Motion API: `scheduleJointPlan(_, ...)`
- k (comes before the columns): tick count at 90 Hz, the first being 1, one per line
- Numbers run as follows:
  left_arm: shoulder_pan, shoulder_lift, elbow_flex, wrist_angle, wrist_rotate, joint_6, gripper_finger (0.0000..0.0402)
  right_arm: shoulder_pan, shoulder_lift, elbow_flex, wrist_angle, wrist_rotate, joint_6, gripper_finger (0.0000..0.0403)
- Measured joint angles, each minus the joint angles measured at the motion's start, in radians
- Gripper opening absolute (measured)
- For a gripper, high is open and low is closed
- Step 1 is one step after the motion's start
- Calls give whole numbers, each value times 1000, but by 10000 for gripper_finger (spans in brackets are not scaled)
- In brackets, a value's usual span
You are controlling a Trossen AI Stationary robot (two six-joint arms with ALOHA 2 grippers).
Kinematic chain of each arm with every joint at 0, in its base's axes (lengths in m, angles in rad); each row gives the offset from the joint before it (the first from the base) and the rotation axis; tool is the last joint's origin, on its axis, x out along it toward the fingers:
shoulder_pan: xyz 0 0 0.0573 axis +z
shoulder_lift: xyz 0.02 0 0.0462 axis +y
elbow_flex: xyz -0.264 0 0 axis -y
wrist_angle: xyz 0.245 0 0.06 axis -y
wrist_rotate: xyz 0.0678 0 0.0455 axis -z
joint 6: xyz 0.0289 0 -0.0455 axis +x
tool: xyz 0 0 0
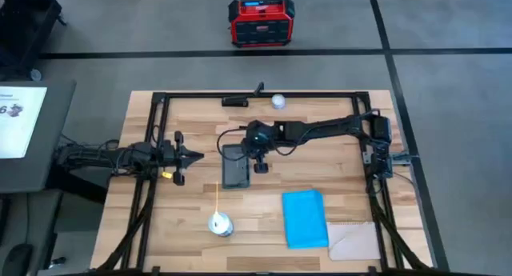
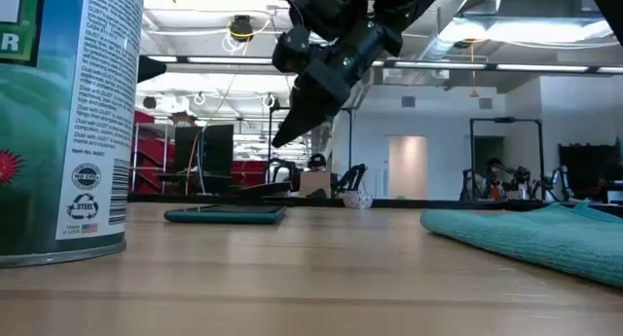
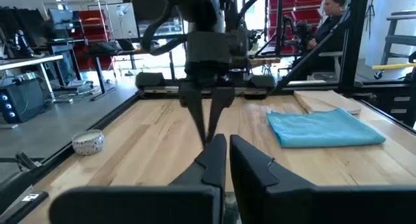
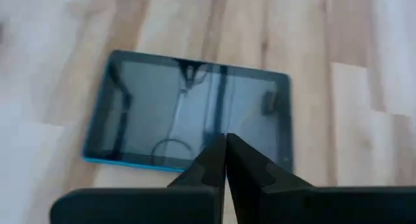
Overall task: Apply microfiber cloth
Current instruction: Spray the front of the black tablet using the spray can
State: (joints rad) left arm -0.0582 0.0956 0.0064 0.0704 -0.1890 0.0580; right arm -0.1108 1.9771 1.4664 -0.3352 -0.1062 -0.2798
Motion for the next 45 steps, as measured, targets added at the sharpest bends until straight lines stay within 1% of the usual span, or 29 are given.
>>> scheduleJointPlan(7,0,0,0,0,0,-2,0,8,24,21,-17,-8,2,0)
scheduleJointPlan(17,0,0,0,0,-1,-2,0,13,90,78,-55,-51,1,0)
scheduleJointPlan(25,0,0,0,-1,-2,-3,0,17,147,140,-121,-51,-11,0)
scheduleJointPlan(31,0,0,0,-1,-3,-8,0,19,186,180,-136,-50,-18,0)
scheduleJointPlan(45,0,0,0,-9,-3,-15,0,18,213,253,-138,-50,-37,0)
